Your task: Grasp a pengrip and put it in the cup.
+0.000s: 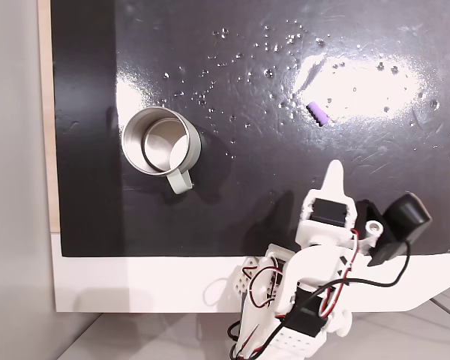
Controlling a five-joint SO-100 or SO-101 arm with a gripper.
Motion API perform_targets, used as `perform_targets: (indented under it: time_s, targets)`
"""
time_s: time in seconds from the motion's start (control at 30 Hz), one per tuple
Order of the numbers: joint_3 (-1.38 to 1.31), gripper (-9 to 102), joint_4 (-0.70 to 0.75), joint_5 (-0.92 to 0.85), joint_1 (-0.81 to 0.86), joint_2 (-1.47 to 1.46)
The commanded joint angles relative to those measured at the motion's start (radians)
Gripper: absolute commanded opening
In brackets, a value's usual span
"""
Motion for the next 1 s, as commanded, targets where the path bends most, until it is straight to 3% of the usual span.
perform_targets:
  time_s: [0.0, 0.33, 0.67, 0.97]
  targets:
    - [-0.156, 0, 0.011, -0.006, 0.058, -0.16]
    - [-0.469, 0, 0.048, 0.025, 0.078, -0.609]
    - [-0.739, 0, 0.107, 0.209, 0.066, -1.057]
    - [-1.035, 0, 0.245, 0.374, 0.035, -1.451]
